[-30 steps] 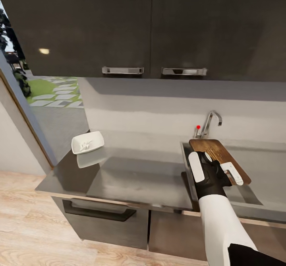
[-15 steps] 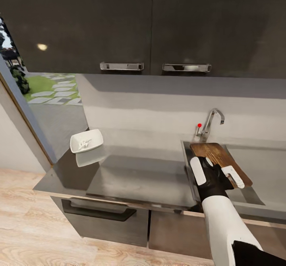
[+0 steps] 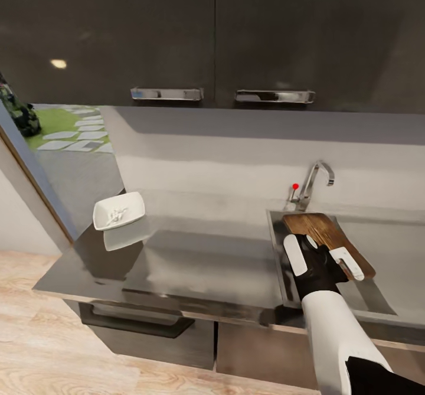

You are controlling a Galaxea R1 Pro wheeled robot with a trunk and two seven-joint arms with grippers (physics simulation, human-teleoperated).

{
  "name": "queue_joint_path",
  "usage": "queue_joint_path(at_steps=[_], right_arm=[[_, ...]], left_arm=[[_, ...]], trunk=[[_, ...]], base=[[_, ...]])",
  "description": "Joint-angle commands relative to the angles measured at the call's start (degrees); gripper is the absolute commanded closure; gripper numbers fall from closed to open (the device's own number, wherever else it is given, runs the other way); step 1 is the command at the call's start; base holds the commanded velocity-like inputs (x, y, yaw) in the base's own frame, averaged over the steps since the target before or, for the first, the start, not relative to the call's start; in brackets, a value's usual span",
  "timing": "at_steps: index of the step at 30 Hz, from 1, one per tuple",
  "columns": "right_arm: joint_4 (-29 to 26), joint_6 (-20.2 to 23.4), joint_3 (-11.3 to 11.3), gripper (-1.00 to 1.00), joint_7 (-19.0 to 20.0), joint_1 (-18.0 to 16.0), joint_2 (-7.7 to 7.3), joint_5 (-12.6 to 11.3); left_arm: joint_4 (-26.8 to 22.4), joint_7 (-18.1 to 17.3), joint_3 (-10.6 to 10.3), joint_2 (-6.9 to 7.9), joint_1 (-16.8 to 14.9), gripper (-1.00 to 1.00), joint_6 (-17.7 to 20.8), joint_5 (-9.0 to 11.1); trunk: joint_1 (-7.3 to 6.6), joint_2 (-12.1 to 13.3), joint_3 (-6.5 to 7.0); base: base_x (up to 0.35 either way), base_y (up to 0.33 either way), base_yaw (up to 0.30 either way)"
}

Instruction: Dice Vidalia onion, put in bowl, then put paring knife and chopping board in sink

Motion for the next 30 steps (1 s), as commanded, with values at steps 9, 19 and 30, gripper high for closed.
queue_joint_path(at_steps=[9, 19, 30], right_arm=[[0.9, -0.3, -0.1, 1.00, 0.0, -0.1, 0.02, -0.1], [5.1, -3.0, -2.1, 1.00, 4.5, -0.1, 0.02, -0.3], [5.7, -3.0, -8.0, 1.00, 9.2, -0.1, 0.02, -0.2]], left_arm=[[-0.1, 0.4, -0.5, 0.06, 0.0, -1.00, 0.0, 0.5], [-0.1, 0.4, -0.5, 0.06, 0.0, -1.00, 0.0, 0.5], [0.0, 0.4, -0.5, 0.06, 0.0, -1.00, 0.0, 0.5]], trunk=[[0.04, -0.1, -0.94], [0.04, -0.1, -1.86], [0.04, -0.1, -2.87]], base=[[0.024, -0.020, 0.000], [0.000, 0.000, 0.000], [0.089, -0.100, 0.000]])
